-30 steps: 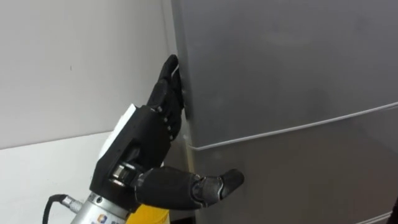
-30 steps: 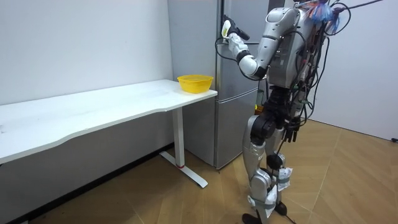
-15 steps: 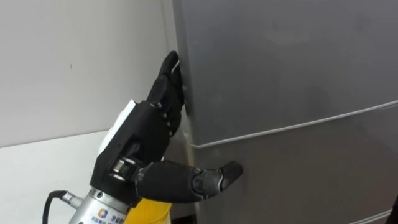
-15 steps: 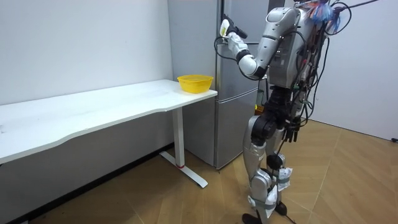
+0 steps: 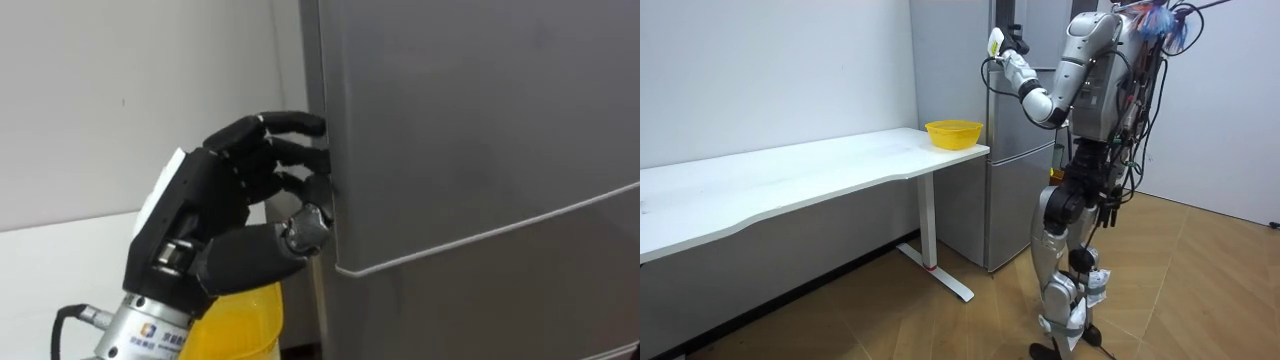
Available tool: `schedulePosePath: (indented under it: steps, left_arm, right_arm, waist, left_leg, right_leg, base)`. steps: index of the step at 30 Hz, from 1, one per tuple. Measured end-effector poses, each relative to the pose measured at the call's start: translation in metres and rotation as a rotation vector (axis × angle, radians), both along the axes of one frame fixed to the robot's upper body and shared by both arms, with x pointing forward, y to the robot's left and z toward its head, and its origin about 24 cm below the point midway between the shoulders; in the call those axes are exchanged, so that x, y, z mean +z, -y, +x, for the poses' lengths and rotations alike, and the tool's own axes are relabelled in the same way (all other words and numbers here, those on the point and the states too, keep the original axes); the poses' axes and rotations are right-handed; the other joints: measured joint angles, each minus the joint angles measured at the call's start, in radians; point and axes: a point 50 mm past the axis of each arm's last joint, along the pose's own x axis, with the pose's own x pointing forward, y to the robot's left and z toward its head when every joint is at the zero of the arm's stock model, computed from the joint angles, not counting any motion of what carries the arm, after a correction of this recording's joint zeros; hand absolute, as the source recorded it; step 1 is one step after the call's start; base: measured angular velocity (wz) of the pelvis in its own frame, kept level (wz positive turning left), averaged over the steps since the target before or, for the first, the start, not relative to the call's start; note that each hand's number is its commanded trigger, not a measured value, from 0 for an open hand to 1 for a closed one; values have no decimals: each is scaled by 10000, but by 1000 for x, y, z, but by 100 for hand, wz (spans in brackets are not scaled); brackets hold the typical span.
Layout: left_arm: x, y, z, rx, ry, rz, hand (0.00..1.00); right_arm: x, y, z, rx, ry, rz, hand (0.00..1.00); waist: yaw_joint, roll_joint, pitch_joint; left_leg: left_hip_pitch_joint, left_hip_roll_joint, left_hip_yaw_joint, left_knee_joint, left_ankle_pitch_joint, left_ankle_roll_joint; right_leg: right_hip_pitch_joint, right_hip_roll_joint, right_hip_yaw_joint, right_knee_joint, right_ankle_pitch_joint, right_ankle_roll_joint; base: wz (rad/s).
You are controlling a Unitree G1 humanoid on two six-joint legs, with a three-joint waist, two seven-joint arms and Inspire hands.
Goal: Retrieve from the upper fridge
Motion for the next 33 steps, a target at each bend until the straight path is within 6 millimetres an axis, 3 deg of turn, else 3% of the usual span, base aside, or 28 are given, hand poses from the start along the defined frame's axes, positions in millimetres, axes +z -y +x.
schedulePosePath:
  steps: [28,33]
  left_arm:
    - [5,14,-8,-1823,383,-201,0]
    - [5,19,-11,-2500,419,-265,0]
  right_arm:
    - [0,0,0,39,54,27,0]
    - [1,3,-1,34,-8,-58,0]
  waist:
    - [-42,41,-36]
    - [-42,93,-48]
  left_leg:
    - [48,5,3,35,3,6]
    - [156,13,274,33,3,6]
  right_leg:
    - [57,-1,-46,7,3,-1]
    - [141,-8,77,-12,10,15]
  base:
    - [0]
    - [-5]
